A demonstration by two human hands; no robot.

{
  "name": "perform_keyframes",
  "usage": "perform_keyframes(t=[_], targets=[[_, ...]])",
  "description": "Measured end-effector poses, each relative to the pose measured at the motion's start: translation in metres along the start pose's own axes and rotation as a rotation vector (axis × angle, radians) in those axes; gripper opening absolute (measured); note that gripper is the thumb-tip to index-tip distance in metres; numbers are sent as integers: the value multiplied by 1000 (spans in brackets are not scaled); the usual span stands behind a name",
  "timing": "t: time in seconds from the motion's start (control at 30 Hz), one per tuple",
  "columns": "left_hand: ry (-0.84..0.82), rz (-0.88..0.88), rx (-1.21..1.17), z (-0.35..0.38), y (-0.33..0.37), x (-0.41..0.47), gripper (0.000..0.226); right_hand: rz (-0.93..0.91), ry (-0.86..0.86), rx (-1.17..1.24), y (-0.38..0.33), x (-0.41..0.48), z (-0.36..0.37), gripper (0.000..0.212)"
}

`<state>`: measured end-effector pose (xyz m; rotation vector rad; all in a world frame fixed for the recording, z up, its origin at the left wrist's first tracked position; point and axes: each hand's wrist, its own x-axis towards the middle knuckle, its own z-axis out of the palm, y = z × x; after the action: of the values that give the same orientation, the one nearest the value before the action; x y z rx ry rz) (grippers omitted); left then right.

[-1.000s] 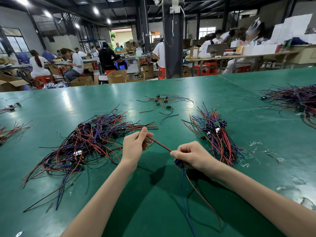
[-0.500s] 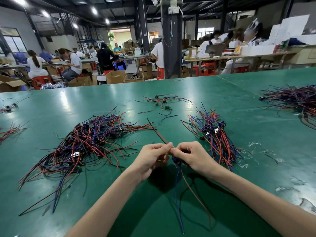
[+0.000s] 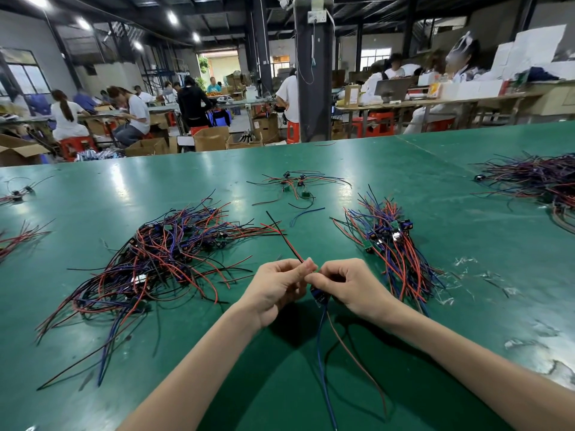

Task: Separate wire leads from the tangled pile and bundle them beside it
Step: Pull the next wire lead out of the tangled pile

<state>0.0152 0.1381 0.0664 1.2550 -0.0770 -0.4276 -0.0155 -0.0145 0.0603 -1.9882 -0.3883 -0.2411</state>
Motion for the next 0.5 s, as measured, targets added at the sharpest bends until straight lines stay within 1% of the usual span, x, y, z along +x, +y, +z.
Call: perform_keyframes(t=[0.07,0.17,0.27,0.4,0.5], targets=[[13,35,56,1,-1,0,19,6,-6,12,1,0,0,37],[35,99,146,2,-2,-1,17,30,-18,34,1,0,0,34],[64,146,171,2,-2,-1,18,79,-20,133,0,0,0,32],[38,75,63,3,-2,0,22,117,-28,199,-2,1,-1,35],[8,6,-7,3,-1,0,16,126,-31,193,-2,1,-1,35]])
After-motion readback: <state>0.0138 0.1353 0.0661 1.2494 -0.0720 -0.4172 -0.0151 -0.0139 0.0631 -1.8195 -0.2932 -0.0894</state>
